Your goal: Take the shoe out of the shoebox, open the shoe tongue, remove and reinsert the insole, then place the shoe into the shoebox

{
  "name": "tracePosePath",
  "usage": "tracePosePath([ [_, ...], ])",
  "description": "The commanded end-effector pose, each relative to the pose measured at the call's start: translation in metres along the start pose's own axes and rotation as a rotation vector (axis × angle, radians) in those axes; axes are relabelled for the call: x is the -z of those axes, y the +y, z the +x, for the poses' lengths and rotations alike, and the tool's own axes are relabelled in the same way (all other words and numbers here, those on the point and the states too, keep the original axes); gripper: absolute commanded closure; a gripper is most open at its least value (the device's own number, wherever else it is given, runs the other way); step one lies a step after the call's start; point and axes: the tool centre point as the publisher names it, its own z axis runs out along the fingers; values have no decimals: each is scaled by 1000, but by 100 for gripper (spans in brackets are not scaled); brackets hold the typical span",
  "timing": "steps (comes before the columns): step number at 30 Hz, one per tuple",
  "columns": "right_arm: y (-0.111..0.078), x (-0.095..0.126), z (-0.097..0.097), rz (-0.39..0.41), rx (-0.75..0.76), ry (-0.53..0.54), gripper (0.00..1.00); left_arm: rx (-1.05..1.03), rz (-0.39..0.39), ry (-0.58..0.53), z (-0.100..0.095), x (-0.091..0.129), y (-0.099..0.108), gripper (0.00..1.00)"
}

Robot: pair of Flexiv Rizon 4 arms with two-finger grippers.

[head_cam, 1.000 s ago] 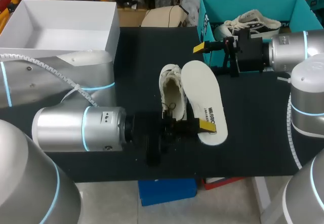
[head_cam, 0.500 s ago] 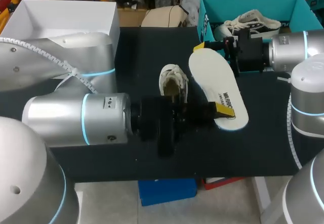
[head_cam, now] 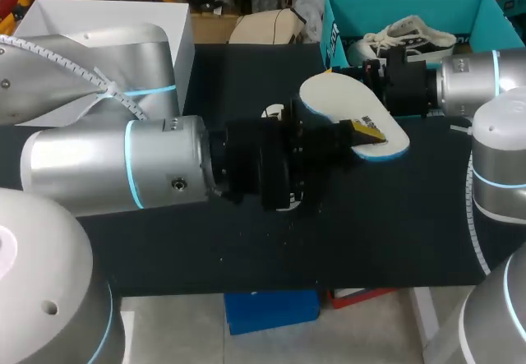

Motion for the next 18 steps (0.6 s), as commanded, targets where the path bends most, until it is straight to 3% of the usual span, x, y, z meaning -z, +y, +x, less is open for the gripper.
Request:
tracePosePath([
  [1,-1,-1,-1,-4,0,2,0,-71,-60,-5,2,-1,-11,100],
  [17,-1,-1,-1,-4,0,2,0,-71,-60,-5,2,-1,-11,100],
  [18,-1,-1,-1,-4,0,2,0,-3,-53,0,-3,-1,-10,100],
])
